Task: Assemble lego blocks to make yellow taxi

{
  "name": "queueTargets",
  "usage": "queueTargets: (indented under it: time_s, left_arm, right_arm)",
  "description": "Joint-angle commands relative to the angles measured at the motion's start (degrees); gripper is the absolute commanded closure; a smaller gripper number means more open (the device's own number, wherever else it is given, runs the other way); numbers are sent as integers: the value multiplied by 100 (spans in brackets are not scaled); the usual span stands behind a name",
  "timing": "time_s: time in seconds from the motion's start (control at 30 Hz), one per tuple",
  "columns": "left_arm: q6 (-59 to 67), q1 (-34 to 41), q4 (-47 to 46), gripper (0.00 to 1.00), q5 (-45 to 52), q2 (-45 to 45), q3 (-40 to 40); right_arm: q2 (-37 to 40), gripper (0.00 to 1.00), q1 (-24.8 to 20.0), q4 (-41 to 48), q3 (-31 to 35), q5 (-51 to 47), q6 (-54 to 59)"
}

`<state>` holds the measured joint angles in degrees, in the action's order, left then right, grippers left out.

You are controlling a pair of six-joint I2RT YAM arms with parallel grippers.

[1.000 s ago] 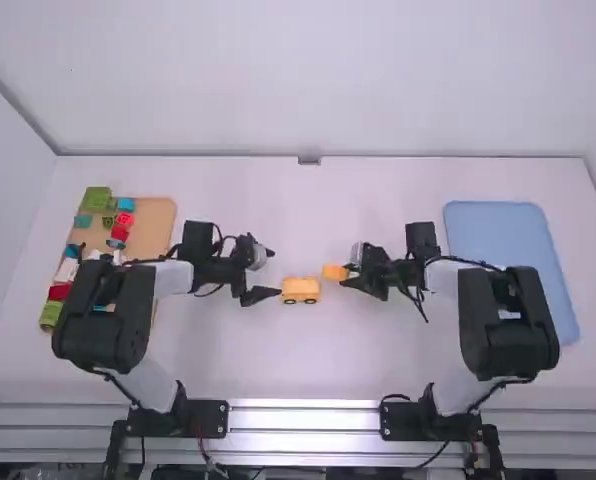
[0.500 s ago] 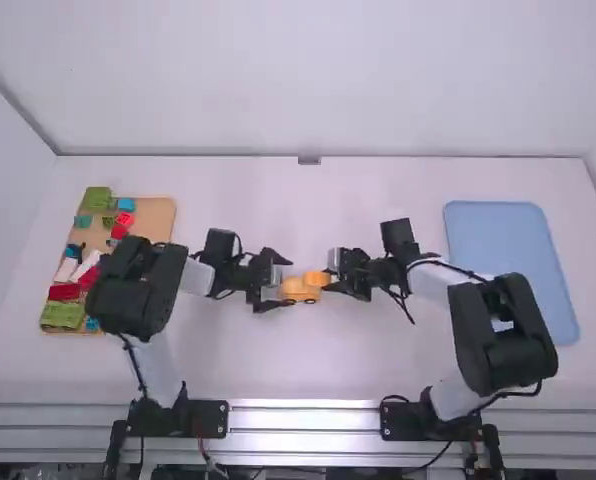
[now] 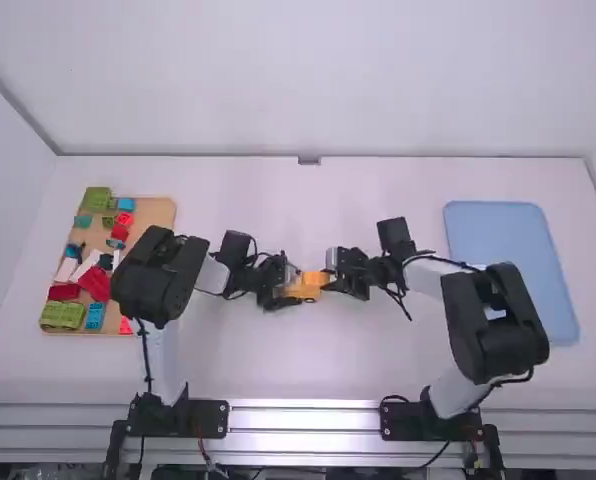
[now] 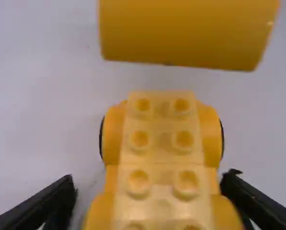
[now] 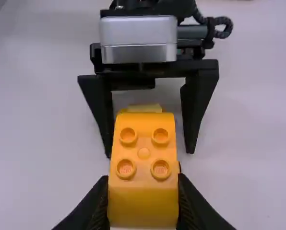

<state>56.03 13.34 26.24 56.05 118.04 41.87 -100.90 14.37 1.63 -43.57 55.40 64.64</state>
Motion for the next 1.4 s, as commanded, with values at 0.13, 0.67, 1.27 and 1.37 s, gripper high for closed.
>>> queueTargets:
  time_s: [0.13,0.67,1.27,1.37]
  left_arm:
    - [-72,4,-22,47,-212,111,24]
    - [-74,20,-103,58,-105,111,24]
    - [-74,50,-162,59,-109,111,24]
    - [-76,50,-175,59,-107,111,24]
  right_arm:
    - [-273,89,59,-85,-157,203,-39]
    - [-693,89,400,-1014,-157,-118,-787]
    - [-721,93,579,-1038,-146,-470,-935]
    - [-761,93,599,-1064,-146,-448,-909]
